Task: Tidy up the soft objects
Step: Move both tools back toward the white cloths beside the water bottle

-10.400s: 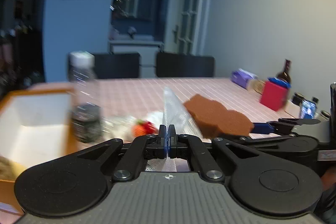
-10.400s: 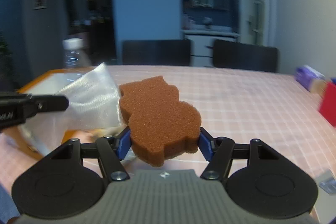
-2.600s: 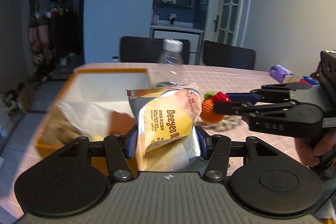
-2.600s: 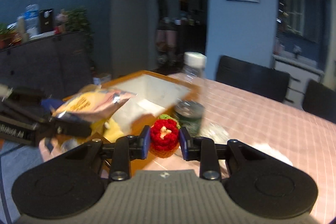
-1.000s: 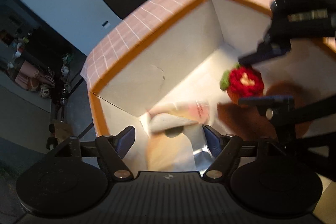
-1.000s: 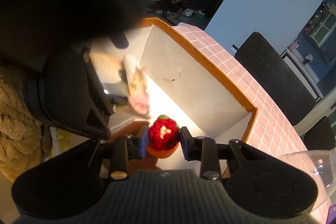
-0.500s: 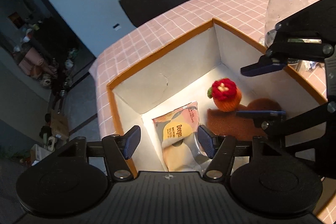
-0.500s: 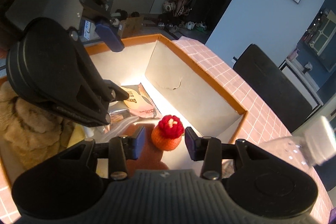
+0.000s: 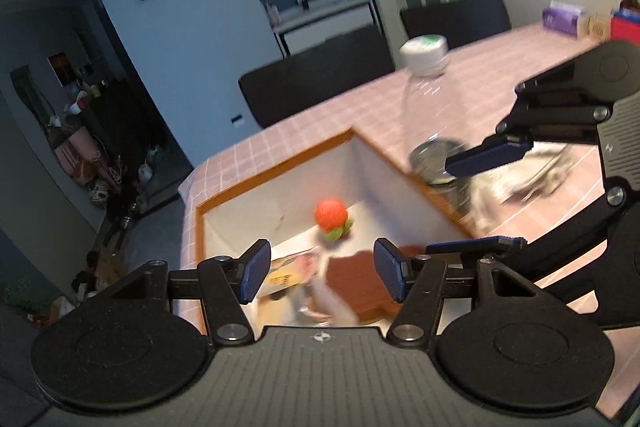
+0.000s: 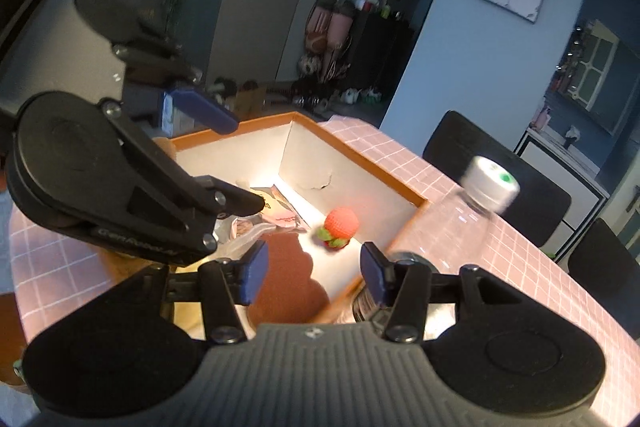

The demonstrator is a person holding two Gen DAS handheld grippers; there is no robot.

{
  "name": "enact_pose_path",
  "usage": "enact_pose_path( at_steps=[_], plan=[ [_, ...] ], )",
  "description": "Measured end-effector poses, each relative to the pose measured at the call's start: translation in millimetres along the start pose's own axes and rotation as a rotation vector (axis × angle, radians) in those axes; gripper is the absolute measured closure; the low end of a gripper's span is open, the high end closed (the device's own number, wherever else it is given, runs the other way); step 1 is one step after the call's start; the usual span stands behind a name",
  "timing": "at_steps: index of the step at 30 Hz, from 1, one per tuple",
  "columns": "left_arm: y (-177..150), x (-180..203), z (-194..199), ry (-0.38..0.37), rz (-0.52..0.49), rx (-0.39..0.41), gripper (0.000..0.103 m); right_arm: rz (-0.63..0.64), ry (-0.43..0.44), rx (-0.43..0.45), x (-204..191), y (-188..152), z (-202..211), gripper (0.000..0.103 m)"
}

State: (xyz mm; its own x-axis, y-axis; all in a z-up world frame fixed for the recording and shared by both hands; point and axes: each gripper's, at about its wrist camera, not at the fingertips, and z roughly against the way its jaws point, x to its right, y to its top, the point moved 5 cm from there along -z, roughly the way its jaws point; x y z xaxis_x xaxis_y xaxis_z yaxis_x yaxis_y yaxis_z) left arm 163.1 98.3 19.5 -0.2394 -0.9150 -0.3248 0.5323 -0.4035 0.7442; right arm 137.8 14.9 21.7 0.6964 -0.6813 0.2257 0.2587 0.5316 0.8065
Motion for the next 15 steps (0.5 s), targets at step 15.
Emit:
enact_pose_path(
  at_steps=[15],
  plan=[
    [4, 106, 44, -0.163, 0.149, 0.201, 0.035, -0.235, -0.208, 0.006, 68, -120, 87, 0.045]
  ],
)
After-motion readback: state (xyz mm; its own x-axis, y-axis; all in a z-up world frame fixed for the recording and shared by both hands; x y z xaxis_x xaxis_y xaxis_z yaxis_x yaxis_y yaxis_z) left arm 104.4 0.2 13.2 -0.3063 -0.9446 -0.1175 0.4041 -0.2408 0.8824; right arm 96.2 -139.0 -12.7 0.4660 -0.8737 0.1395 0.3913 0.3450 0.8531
